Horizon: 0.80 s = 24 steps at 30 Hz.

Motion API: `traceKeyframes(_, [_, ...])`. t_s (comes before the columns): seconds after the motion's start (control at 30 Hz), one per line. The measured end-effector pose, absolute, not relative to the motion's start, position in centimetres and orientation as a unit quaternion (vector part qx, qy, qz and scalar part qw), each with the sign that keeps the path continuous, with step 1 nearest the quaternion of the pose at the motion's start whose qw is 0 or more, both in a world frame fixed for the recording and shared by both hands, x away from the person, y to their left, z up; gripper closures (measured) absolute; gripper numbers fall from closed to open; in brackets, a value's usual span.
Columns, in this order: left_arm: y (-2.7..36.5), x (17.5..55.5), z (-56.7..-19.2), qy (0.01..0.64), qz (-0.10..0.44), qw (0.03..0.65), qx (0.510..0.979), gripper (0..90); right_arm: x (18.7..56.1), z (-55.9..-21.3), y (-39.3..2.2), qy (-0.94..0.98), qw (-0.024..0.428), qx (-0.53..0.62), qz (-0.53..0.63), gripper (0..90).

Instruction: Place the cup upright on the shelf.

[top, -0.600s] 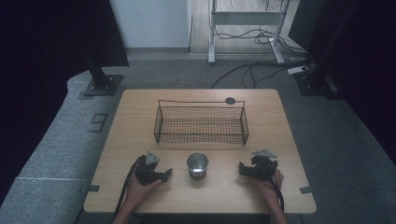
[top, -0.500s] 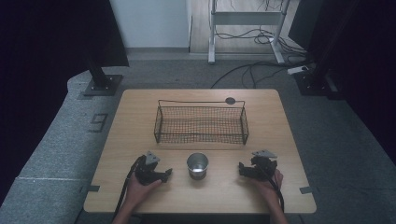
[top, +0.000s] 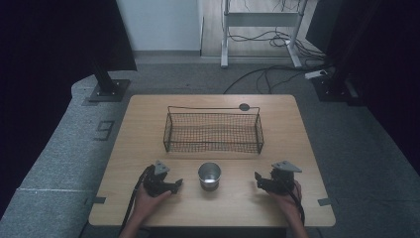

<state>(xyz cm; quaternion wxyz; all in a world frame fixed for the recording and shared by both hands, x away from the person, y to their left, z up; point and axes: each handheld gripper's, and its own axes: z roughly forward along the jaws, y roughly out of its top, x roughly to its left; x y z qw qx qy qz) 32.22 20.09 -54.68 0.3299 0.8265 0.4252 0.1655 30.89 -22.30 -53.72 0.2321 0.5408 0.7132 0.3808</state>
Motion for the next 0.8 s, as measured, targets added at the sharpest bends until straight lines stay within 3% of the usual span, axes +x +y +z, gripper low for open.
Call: traceKeyframes(0.8, [20.1, 32.2, -54.7, 0.426, 0.166, 0.330, 0.826, 15.7, 28.6, -49.5, -17.6, 0.735, 0.224, 0.455, 0.450, 14.5])
